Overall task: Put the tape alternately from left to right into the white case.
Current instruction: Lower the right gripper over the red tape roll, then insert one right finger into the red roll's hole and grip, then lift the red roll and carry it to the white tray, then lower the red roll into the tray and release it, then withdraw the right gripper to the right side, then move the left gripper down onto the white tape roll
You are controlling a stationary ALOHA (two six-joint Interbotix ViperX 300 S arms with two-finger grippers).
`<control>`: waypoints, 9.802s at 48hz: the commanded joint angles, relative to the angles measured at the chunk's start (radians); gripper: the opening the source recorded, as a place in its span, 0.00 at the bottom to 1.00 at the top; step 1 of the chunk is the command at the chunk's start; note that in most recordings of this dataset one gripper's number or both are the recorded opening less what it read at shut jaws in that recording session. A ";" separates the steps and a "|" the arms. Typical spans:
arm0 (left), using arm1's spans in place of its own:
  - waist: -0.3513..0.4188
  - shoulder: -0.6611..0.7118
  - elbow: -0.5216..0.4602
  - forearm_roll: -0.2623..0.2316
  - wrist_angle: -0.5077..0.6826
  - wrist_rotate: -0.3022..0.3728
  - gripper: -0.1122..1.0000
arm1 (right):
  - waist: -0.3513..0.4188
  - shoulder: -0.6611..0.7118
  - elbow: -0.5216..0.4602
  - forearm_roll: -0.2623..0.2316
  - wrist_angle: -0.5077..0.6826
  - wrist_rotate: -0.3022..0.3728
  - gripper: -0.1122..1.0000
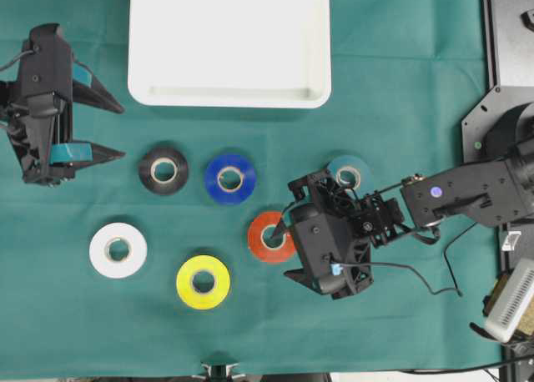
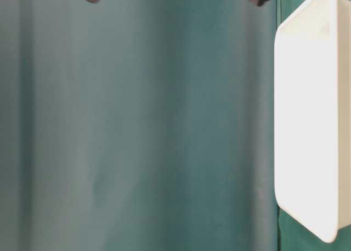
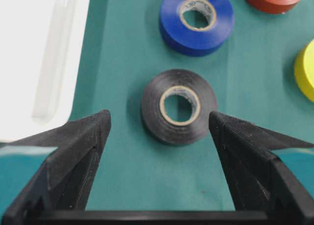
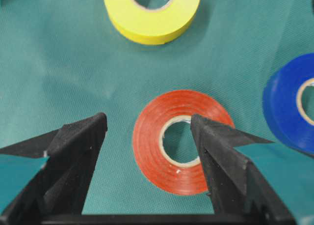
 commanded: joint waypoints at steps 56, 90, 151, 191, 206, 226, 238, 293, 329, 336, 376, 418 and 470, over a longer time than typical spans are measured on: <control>0.026 -0.006 -0.005 0.000 -0.005 -0.002 0.87 | 0.005 0.192 -0.101 -0.003 0.109 0.066 0.70; 0.026 -0.008 0.005 0.000 -0.005 -0.002 0.87 | 0.005 0.190 -0.137 -0.034 0.106 0.066 0.17; 0.026 -0.012 0.028 0.000 -0.005 0.002 0.87 | 0.008 -0.084 -0.066 -0.072 0.034 0.051 0.11; 0.026 -0.012 0.025 0.000 -0.005 0.002 0.87 | -0.107 -0.009 -0.215 -0.101 0.114 0.063 0.10; 0.026 -0.012 0.025 0.000 -0.005 -0.002 0.87 | -0.179 -0.009 -0.218 -0.101 0.107 0.063 0.10; 0.026 -0.014 0.021 -0.002 -0.003 -0.002 0.87 | -0.264 -0.009 -0.230 -0.101 0.089 0.063 0.10; 0.026 -0.014 0.023 0.000 -0.003 -0.005 0.87 | -0.333 -0.009 -0.218 -0.101 0.092 0.063 0.10; 0.026 -0.014 0.021 -0.002 -0.005 -0.003 0.87 | -0.578 -0.009 -0.097 -0.101 0.129 0.063 0.10; 0.026 -0.014 0.028 -0.002 -0.005 -0.003 0.87 | -0.609 -0.009 -0.060 -0.101 0.129 0.063 0.30; 0.026 -0.014 0.028 0.000 -0.005 -0.003 0.87 | -0.609 -0.009 -0.060 -0.101 0.129 0.063 0.66; 0.026 -0.014 0.026 0.000 -0.003 -0.003 0.87 | -0.486 -0.138 -0.002 -0.101 0.015 0.057 0.75; 0.026 -0.014 0.023 -0.002 -0.005 -0.005 0.87 | -0.307 -0.281 0.201 -0.101 -0.385 0.054 0.75; -0.216 -0.003 0.011 -0.002 -0.009 -0.005 0.87 | -0.305 -0.275 0.221 -0.103 -0.402 0.054 0.75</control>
